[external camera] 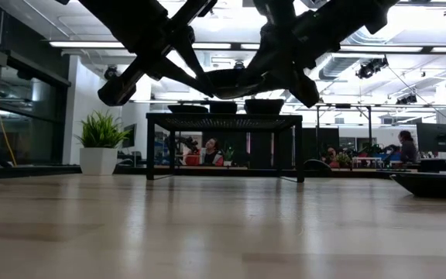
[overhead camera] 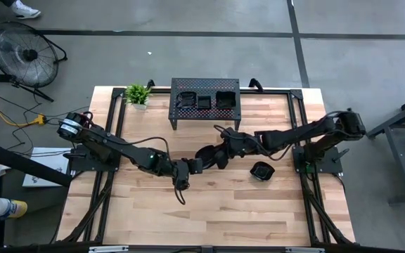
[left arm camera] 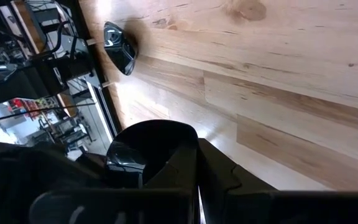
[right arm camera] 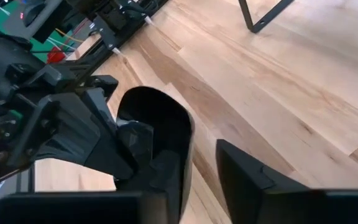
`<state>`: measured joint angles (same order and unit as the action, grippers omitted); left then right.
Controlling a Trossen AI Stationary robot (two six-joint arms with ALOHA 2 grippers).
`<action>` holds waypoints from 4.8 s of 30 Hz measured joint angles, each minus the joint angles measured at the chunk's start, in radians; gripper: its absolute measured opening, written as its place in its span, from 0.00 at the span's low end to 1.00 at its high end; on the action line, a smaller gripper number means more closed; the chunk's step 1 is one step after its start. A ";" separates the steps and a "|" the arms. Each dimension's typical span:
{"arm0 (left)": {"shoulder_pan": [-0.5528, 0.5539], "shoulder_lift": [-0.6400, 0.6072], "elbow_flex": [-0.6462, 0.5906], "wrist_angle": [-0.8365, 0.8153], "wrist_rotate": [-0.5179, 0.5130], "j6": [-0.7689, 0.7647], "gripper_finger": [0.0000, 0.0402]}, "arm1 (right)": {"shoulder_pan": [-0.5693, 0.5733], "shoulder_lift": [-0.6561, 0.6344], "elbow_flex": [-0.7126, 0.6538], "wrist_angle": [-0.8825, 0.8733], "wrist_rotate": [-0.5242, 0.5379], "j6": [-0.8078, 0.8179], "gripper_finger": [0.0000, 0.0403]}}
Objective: Pick & Place Mini shaped plates
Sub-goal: Stack the leaf-shaped plate on top of the leaf-shaped plate on the shelf
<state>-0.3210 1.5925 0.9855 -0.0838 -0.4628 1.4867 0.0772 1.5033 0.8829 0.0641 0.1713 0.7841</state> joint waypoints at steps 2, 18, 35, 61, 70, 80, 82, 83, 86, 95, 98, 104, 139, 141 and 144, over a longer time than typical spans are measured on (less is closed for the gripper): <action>0.000 0.000 0.000 -0.001 0.000 -0.002 0.00 | -0.006 -0.007 0.000 0.000 -0.017 -0.001 0.29; 0.015 -0.100 0.002 -0.174 -0.015 -0.063 0.00 | 0.033 -0.272 -0.001 -0.291 0.128 -0.052 0.41; 0.460 -0.447 0.002 -0.374 0.475 -0.020 0.00 | 0.264 -0.199 -0.001 -0.328 0.407 0.024 0.41; 1.103 -0.211 0.224 -0.633 1.322 0.282 0.00 | 0.309 -0.138 -0.001 -0.259 0.470 -0.138 0.41; 1.106 -0.075 0.348 -0.769 1.207 0.412 0.00 | 0.309 -0.138 -0.001 -0.262 0.466 -0.158 0.41; 1.106 -0.066 0.359 -0.780 1.108 0.451 0.00 | 0.309 -0.138 -0.001 -0.262 0.482 -0.183 0.41; 1.106 -0.066 0.359 -0.779 1.082 0.454 0.00 | 0.309 -0.138 -0.001 -0.262 0.484 -0.183 0.41; 1.106 -0.066 0.359 -0.779 1.076 0.461 0.00 | 0.309 -0.138 -0.001 -0.262 0.485 -0.183 0.41; 1.106 -0.066 0.359 -0.774 1.075 0.489 0.00 | 0.309 -0.138 -0.001 -0.261 0.485 -0.183 0.41; 1.101 -0.062 0.359 -0.754 1.078 0.498 0.00 | 0.309 -0.138 -0.001 -0.253 0.485 -0.182 0.41; 1.086 -0.040 0.359 -0.758 1.074 0.495 0.00 | 0.309 -0.138 -0.001 -0.254 0.484 -0.182 0.41; 1.066 -0.001 0.358 -0.738 0.994 0.495 0.00 | 0.309 -0.138 -0.001 -0.254 0.477 -0.181 0.41; 1.067 -0.011 0.359 -0.722 0.771 0.364 0.29 | 0.309 -0.138 -0.001 -0.255 0.464 -0.183 0.41; 1.067 -0.024 0.360 -0.717 0.766 0.363 0.29 | 0.309 -0.138 -0.001 -0.255 0.467 -0.183 0.41; 1.067 -0.051 0.360 -0.704 0.769 0.363 0.29 | 0.309 -0.138 -0.001 -0.255 0.467 -0.183 0.41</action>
<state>0.7456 1.5411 1.3453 -0.7880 0.3065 1.8494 0.3859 1.3651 0.8818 -0.1906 0.6384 0.6014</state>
